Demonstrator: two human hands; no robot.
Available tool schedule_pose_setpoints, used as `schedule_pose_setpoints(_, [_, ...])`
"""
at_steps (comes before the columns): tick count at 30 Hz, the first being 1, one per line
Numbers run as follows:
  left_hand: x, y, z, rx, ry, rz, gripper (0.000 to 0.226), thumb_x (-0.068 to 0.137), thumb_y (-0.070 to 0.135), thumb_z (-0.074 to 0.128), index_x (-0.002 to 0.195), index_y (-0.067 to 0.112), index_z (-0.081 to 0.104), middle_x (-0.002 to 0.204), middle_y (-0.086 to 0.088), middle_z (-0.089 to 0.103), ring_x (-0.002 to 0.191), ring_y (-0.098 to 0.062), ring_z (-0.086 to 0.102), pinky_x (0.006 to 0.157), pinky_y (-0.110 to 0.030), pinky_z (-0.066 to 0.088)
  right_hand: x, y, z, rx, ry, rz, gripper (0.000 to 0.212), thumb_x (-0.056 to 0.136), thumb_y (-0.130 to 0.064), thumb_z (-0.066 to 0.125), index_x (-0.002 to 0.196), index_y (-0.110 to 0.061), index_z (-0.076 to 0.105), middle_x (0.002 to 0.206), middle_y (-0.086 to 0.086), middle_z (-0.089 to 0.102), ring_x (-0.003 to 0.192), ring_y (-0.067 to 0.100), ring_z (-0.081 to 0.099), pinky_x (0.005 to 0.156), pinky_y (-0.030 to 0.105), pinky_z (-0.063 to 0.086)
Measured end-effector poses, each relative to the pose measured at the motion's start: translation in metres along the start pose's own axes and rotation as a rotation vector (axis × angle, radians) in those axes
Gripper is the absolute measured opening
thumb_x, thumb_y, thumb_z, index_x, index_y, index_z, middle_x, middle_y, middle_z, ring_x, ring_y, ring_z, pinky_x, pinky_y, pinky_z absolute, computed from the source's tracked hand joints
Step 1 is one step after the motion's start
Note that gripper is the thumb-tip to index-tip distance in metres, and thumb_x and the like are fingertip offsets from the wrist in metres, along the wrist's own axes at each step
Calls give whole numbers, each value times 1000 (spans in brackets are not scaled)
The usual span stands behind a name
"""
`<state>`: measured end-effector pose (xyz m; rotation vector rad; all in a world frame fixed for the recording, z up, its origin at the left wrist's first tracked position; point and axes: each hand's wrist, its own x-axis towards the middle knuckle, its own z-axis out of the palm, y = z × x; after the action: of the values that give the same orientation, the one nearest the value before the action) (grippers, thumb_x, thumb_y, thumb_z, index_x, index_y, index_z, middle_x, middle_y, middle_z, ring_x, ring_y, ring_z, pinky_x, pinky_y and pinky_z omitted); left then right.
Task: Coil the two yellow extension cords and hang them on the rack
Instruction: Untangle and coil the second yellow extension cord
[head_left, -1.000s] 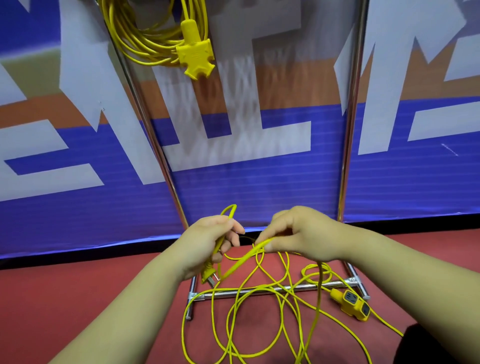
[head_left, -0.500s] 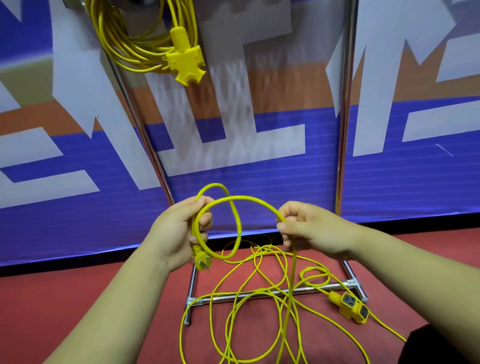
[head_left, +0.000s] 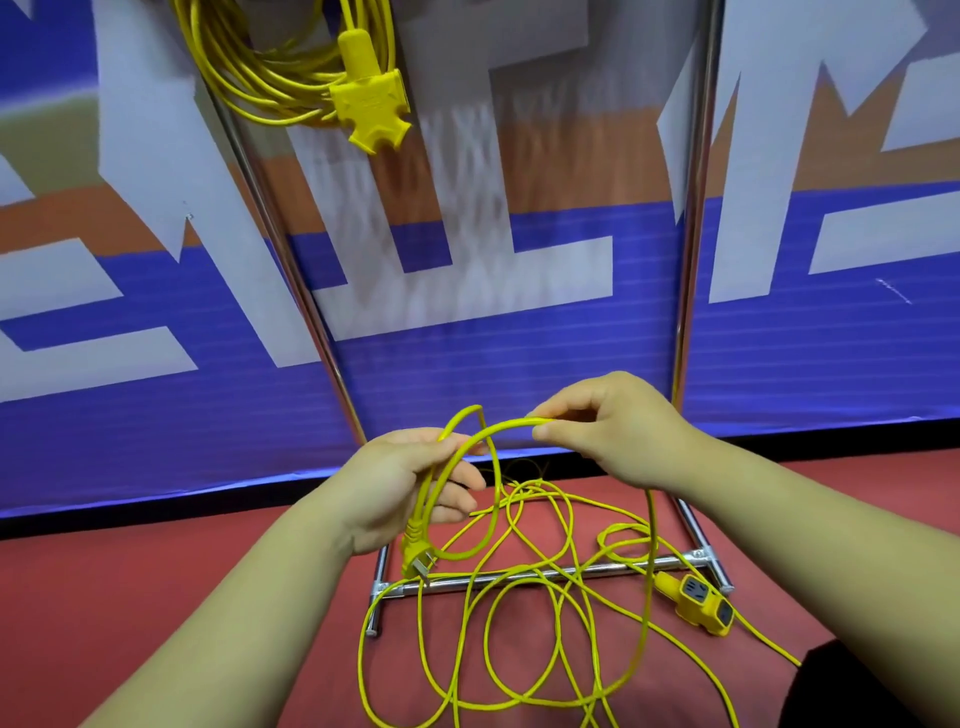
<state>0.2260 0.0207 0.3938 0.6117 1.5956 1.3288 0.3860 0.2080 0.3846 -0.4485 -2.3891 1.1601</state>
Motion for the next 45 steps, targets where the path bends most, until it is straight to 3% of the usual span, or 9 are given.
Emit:
schedule_pose_setpoints(7, [1, -3, 4, 63, -31, 20, 34, 106, 26, 41, 101, 2, 65, 67, -8, 54, 56, -19, 49, 63, -33, 49, 0, -1, 4, 57, -50, 4, 4, 83, -28, 79, 86, -25, 77, 70, 6, 71, 54, 11, 60, 54, 25, 48])
schedule_pose_setpoints(15, [5, -8, 11, 106, -76, 30, 31, 102, 32, 48, 100, 5, 64, 68, -6, 55, 58, -16, 51, 65, -32, 54, -3, -3, 6, 151, -22, 55, 10, 81, -22, 82, 82, -18, 73, 66, 6, 70, 55, 12, 66, 57, 30, 49])
schedule_pose_setpoints(21, [5, -5, 14, 219, -91, 53, 30, 103, 30, 48, 77, 15, 48, 56, 3, 27, 48, -10, 19, 43, -20, 19, -3, -2, -3, 198, -52, 53, 8, 82, -16, 80, 86, -15, 73, 62, 0, 66, 58, 13, 64, 59, 26, 50])
schedule_pose_setpoints(24, [2, 6, 11, 100, -68, 175, 34, 97, 31, 55, 68, 17, 44, 54, 3, 24, 45, -8, 16, 41, -16, 14, -4, 8, -9, 288, -146, 92, 6, 87, -10, 74, 91, -12, 71, 65, -2, 65, 66, 16, 67, 70, 35, 55])
schedule_pose_setpoints(27, [-2, 12, 6, -131, -82, 272, 33, 89, 30, 54, 61, 17, 42, 50, 5, 23, 41, -6, 16, 39, -15, 14, -8, 19, -12, 360, -210, 166, 8, 88, -5, 71, 97, -6, 70, 80, 17, 67, 79, 22, 69, 82, 39, 56])
schedule_pose_setpoints(30, [-4, 15, -1, -300, -143, 287, 34, 90, 28, 53, 60, 18, 40, 47, 8, 24, 37, -4, 18, 37, -15, 15, -11, 27, -9, 260, -261, 156, 11, 87, -8, 74, 98, -10, 73, 95, 20, 73, 82, 25, 68, 86, 35, 54])
schedule_pose_setpoints(35, [-3, 14, -9, -361, -122, 280, 36, 93, 29, 47, 59, 19, 40, 48, 7, 28, 38, -6, 22, 39, -21, 13, -11, 26, -1, 226, -263, 194, 10, 87, -11, 75, 94, -18, 76, 92, 17, 73, 78, 23, 65, 82, 41, 55])
schedule_pose_setpoints(40, [3, 6, -9, -149, -7, 299, 36, 96, 34, 52, 65, 16, 46, 62, -1, 36, 44, -10, 27, 46, -25, 18, -6, 13, 0, 412, -31, 208, 9, 88, -4, 71, 94, -10, 73, 77, 10, 71, 74, 20, 70, 71, 31, 61])
schedule_pose_setpoints(45, [14, -10, 6, -1, 119, 246, 36, 104, 32, 45, 103, 4, 67, 60, 2, 34, 44, -8, 25, 46, -24, 17, 0, -3, 4, 628, 135, 250, 14, 87, -6, 73, 98, -15, 74, 80, 8, 72, 74, 19, 71, 70, 31, 62])
